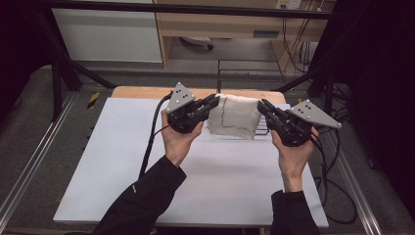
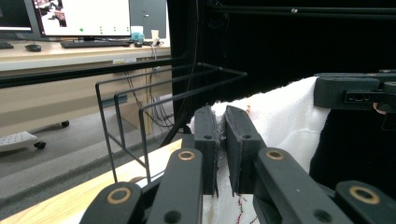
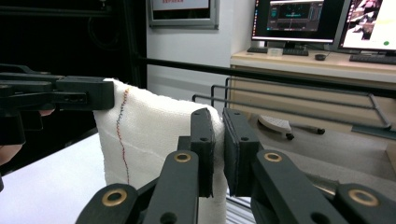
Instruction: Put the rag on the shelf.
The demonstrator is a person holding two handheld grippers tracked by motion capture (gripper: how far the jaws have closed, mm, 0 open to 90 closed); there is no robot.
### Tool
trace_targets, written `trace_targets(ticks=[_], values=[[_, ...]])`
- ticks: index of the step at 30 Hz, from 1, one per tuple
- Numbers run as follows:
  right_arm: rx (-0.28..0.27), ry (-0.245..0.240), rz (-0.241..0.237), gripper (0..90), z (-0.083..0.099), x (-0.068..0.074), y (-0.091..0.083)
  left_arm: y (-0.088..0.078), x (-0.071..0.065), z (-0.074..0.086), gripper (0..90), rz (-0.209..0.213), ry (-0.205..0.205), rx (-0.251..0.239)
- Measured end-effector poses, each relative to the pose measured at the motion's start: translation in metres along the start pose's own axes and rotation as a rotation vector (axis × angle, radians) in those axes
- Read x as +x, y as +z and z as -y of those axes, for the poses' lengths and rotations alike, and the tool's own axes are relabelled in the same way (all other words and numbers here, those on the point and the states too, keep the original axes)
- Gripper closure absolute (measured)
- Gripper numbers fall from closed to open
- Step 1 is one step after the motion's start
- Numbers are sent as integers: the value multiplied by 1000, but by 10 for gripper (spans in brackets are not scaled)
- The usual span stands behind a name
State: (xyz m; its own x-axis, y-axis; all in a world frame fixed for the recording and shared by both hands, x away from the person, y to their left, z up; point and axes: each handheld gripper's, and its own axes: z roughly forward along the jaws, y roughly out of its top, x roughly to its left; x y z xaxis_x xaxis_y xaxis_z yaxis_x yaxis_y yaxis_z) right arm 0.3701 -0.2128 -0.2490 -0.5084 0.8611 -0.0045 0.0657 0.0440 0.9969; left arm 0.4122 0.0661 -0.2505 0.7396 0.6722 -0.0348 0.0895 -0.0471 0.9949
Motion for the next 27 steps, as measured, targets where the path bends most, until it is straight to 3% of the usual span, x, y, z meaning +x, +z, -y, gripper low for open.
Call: trace_targets(ticks=[27], values=[[-61,-33,50,836,-42,-25,4,29,-1,-38,833,-10,21,-66]])
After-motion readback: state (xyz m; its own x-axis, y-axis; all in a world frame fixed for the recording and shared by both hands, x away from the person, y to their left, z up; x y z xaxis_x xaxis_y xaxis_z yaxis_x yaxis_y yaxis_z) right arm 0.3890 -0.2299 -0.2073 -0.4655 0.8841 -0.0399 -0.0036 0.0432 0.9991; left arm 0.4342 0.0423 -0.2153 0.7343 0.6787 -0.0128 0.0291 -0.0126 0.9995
